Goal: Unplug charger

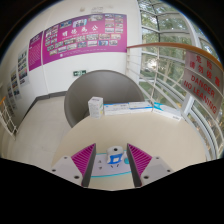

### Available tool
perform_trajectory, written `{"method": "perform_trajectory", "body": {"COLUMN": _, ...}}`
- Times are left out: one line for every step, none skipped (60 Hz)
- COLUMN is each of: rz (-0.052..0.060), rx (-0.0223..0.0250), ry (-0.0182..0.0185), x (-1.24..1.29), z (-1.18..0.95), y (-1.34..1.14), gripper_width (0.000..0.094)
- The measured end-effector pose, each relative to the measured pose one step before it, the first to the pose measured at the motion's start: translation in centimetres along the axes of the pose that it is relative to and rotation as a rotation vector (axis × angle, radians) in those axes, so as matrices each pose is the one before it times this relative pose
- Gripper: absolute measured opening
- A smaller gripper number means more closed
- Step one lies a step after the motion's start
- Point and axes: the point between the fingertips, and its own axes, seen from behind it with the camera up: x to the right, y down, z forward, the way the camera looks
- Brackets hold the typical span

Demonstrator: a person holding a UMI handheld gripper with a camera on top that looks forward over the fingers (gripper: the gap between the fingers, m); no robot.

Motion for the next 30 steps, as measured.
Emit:
{"method": "perform_trajectory", "body": {"rz": -0.0003, "rx": -0.005, "ry": -0.00041, "x": 0.016, "z": 0.186, "y": 0.086, "gripper_width": 0.0556}}
{"method": "perform_trajectory", "body": {"rz": -0.0003, "rx": -0.00431, "ry": -0.00027, "x": -0.017, "z": 0.216, "y": 0.123, "gripper_width": 0.0509}}
{"method": "perform_trajectory", "body": {"rz": -0.001, "rx": -0.00318, "ry": 0.00136, "x": 0.056, "z": 0.177, "y": 0.135, "gripper_width": 0.0458}}
{"method": "perform_trajectory", "body": {"rz": -0.0013, "rx": -0.0022, "ry": 0.00138, "x": 0.05, "z": 0.138, "y": 0.134, "gripper_width": 0.0402}}
{"method": "perform_trajectory", "body": {"rz": -0.0011, "rx": -0.00261, "ry": 0.00411, "x": 0.144, "z": 0.115, "y": 0.161, "gripper_width": 0.0355}}
{"method": "perform_trajectory", "body": {"rz": -0.0036, "rx": 0.00115, "ry": 0.01303, "x": 0.356, "z": 0.092, "y": 0.058, "gripper_width": 0.0323}}
{"method": "perform_trajectory", "body": {"rz": -0.0033, "rx": 0.0083, "ry": 0.00674, "x": 0.136, "z": 0.1, "y": -0.063, "gripper_width": 0.0293}}
{"method": "perform_trajectory", "body": {"rz": 0.0011, "rx": 0.00664, "ry": -0.00366, "x": -0.004, "z": 0.048, "y": -0.012, "gripper_width": 0.0293}}
{"method": "perform_trajectory", "body": {"rz": 0.0046, "rx": 0.00128, "ry": -0.00362, "x": -0.028, "z": 0.003, "y": 0.037, "gripper_width": 0.0289}}
{"method": "perform_trajectory", "body": {"rz": 0.0033, "rx": 0.00256, "ry": -0.00504, "x": -0.121, "z": -0.027, "y": -0.037, "gripper_width": 0.028}}
{"method": "perform_trajectory", "body": {"rz": 0.0027, "rx": 0.00137, "ry": -0.00508, "x": -0.029, "z": -0.036, "y": -0.003, "gripper_width": 0.0277}}
{"method": "perform_trajectory", "body": {"rz": 0.0007, "rx": 0.00114, "ry": -0.00431, "x": -0.017, "z": -0.016, "y": -0.007, "gripper_width": 0.0273}}
{"method": "perform_trajectory", "body": {"rz": -0.0021, "rx": 0.00231, "ry": -0.00439, "x": -0.022, "z": 0.008, "y": -0.019, "gripper_width": 0.0263}}
{"method": "perform_trajectory", "body": {"rz": -0.0029, "rx": 0.00176, "ry": -0.00436, "x": -0.03, "z": 0.004, "y": -0.007, "gripper_width": 0.0254}}
{"method": "perform_trajectory", "body": {"rz": -0.003, "rx": 0.00267, "ry": -0.00504, "x": -0.045, "z": 0.014, "y": -0.014, "gripper_width": 0.0241}}
{"method": "perform_trajectory", "body": {"rz": -0.0013, "rx": 0.00144, "ry": -0.00466, "x": -0.047, "z": -0.017, "y": -0.011, "gripper_width": 0.0234}}
{"method": "perform_trajectory", "body": {"rz": -0.0002, "rx": 0.00221, "ry": -0.00423, "x": -0.028, "z": 0.024, "y": -0.041, "gripper_width": 0.0215}}
{"method": "perform_trajectory", "body": {"rz": 0.0013, "rx": 0.0009, "ry": -0.00191, "x": -0.033, "z": 0.093, "y": -0.052, "gripper_width": 0.0197}}
{"method": "perform_trajectory", "body": {"rz": -0.0003, "rx": 0.00026, "ry": -0.00216, "x": -0.031, "z": -0.026, "y": 0.015, "gripper_width": 0.0178}}
{"method": "perform_trajectory", "body": {"rz": -0.0018, "rx": 0.00063, "ry": -0.00285, "x": -0.029, "z": -0.006, "y": -0.012, "gripper_width": 0.0154}}
{"method": "perform_trajectory", "body": {"rz": -0.0026, "rx": 0.00005, "ry": -0.00261, "x": -0.04, "z": -0.014, "y": 0.014, "gripper_width": 0.0142}}
{"method": "perform_trajectory", "body": {"rz": -0.0035, "rx": 0.00107, "ry": -0.00202, "x": -0.022, "z": -0.009, "y": -0.022, "gripper_width": 0.0127}}
{"method": "perform_trajectory", "body": {"rz": -0.002, "rx": -0.00061, "ry": -0.00073, "x": 0.005, "z": -0.016, "y": 0.001, "gripper_width": 0.0114}}
{"method": "perform_trajectory", "body": {"rz": -0.002, "rx": -0.00168, "ry": -0.00057, "x": -0.003, "z": -0.025, "y": 0.0, "gripper_width": 0.0109}}
{"method": "perform_trajectory", "body": {"rz": -0.0022, "rx": -0.00163, "ry": -0.00317, "x": 0.038, "z": 0.047, "y": -0.069, "gripper_width": 0.0106}}
{"method": "perform_trajectory", "body": {"rz": -0.0046, "rx": -0.00195, "ry": -0.00174, "x": -0.021, "z": -0.033, "y": -0.047, "gripper_width": 0.0098}}
{"method": "perform_trajectory", "body": {"rz": -0.0029, "rx": -0.00059, "ry": -0.00222, "x": -0.048, "z": -0.175, "y": 0.062, "gripper_width": 0.009}}
{"method": "perform_trajectory", "body": {"rz": -0.0025, "rx": -0.00031, "ry": -0.00038, "x": 0.047, "z": 0.122, "y": -0.175, "gripper_width": 0.0091}}
{"method": "perform_trajectory", "body": {"rz": 0.0017, "rx": 0.00428, "ry": -0.0001, "x": -0.029, "z": -0.171, "y": -0.062, "gripper_width": 0.009}}
{"method": "perform_trajectory", "body": {"rz": -0.0015, "rx": 0.0066, "ry": -0.00228, "x": -0.068, "z": -0.128, "y": -0.269, "gripper_width": 0.009}}
